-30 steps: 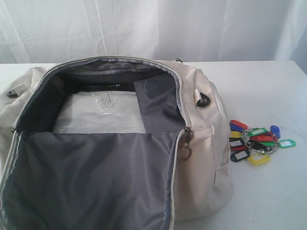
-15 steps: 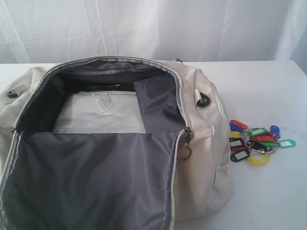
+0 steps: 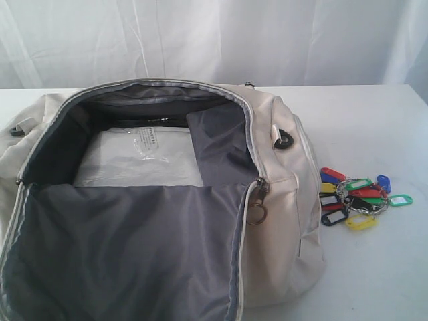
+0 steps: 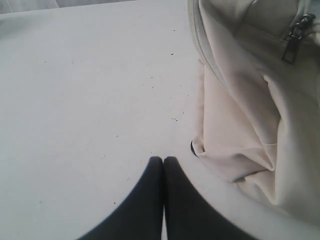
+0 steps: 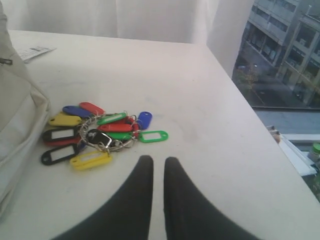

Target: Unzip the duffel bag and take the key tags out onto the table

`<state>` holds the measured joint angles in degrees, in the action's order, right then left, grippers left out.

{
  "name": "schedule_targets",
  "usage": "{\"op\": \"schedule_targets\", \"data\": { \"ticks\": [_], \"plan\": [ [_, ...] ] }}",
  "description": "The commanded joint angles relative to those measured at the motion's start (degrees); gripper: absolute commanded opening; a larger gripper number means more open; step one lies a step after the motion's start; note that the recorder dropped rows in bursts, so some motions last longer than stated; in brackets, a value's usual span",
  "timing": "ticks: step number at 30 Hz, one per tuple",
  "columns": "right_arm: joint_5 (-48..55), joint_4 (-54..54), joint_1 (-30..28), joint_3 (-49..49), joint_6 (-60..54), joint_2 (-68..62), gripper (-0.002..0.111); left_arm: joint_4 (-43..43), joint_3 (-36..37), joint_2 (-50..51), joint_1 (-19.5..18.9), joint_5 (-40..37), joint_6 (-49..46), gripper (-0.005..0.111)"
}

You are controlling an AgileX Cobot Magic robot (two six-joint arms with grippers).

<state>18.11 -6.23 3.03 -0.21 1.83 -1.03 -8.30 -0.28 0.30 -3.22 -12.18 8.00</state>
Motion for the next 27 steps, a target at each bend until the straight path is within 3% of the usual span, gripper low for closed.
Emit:
{"op": "schedule_targets", "data": {
  "ticks": [1, 27],
  "plan": [
    [-0.28, -0.22, 2.36, 0.21, -0.55, 1.03, 0.009, 0.33, 0.28, -0.30, -0.15, 0.22, 0.10, 0.003],
    [-0.15, 0.00, 2.74, 0.21, -0.55, 1.03, 0.009, 0.33, 0.28, -0.30, -0.15, 0.58, 0.10, 0.003]
  ]
}}
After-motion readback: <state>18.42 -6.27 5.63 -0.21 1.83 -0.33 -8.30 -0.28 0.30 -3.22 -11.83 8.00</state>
